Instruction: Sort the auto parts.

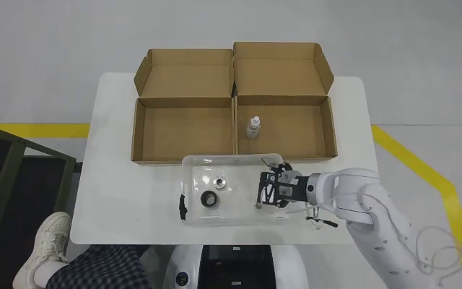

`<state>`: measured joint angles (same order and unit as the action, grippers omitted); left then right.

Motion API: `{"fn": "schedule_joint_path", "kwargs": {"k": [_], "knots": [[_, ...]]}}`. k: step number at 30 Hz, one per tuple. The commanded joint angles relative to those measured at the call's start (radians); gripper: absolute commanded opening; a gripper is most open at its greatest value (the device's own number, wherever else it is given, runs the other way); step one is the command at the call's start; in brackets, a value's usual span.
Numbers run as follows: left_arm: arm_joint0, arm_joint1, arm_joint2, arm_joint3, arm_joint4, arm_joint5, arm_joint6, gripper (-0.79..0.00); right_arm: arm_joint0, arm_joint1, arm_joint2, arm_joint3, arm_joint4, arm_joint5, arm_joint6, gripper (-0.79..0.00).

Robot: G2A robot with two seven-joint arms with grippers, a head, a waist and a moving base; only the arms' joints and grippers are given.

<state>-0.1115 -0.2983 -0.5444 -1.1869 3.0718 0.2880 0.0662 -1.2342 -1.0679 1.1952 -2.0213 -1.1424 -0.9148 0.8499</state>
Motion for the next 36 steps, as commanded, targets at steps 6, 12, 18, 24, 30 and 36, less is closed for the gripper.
{"fn": "schedule_joint_path", "kwargs": {"k": [6, 12, 18, 24, 30, 36], "knots": [[0.0, 0.0, 0.0, 0.0, 0.0, 0.0, 0.0, 0.0, 0.022, 0.007, -0.033, 0.021, -0.022, -0.02, 0.035, -0.12], [0.0, 0.0, 0.0, 0.0, 0.0, 0.0, 0.0, 0.0, 0.046, 0.021, -0.09, 0.048, -0.033, -0.017, 0.039, -0.126], [0.0, 0.0, 0.0, 0.0, 0.0, 0.0, 0.0, 0.0, 0.08, 0.042, -0.147, 0.064, -0.028, 0.006, 0.061, -0.126], [0.0, 0.0, 0.0, 0.0, 0.0, 0.0, 0.0, 0.0, 0.119, 0.065, -0.201, 0.072, 0.001, 0.03, 0.085, -0.12], [0.0, 0.0, 0.0, 0.0, 0.0, 0.0, 0.0, 0.0, 0.157, 0.089, -0.255, 0.083, 0.038, 0.061, 0.117, -0.132], [0.0, 0.0, 0.0, 0.0, 0.0, 0.0, 0.0, 0.0, 0.203, 0.11, -0.323, 0.094, 0.075, 0.095, 0.151, -0.139]]}}
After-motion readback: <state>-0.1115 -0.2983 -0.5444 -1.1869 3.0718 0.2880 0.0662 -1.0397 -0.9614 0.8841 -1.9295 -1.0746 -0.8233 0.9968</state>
